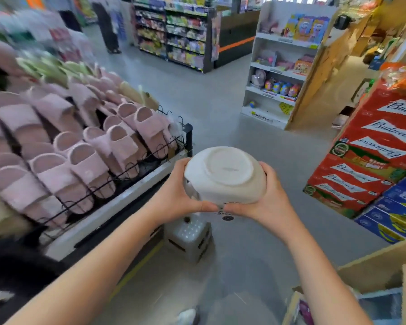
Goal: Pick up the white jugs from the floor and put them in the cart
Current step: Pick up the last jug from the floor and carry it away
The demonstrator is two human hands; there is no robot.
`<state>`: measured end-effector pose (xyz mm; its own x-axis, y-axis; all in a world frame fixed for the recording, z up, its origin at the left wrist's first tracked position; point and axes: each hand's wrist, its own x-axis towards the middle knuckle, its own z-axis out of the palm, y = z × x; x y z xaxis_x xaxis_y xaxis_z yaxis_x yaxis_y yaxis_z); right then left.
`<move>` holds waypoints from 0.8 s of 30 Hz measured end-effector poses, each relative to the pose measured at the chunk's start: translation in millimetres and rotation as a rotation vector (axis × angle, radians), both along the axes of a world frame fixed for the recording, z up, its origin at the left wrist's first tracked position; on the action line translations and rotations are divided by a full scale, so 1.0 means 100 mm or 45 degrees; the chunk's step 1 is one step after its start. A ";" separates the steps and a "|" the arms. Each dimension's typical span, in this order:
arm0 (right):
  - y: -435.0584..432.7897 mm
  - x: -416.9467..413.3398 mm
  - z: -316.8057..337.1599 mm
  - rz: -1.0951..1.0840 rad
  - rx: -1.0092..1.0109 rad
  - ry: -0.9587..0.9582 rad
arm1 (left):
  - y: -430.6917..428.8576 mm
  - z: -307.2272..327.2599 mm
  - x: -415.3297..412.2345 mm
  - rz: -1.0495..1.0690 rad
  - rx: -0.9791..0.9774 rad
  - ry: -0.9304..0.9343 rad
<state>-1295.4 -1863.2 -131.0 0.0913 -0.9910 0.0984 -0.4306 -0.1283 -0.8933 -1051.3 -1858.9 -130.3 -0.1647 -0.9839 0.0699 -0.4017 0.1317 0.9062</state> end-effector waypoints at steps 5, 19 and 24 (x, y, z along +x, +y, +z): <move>-0.08 0.56 0.07 0.329 -0.026 -0.012 | 0.60 0.11 0.46 0.355 -0.017 -0.028; 0.91 2.47 0.19 1.144 -0.114 -0.157 | 2.75 0.22 1.62 1.101 0.023 -0.056; 1.69 3.33 0.27 1.423 -0.158 -0.206 | 3.80 0.26 2.01 1.372 -0.013 -0.016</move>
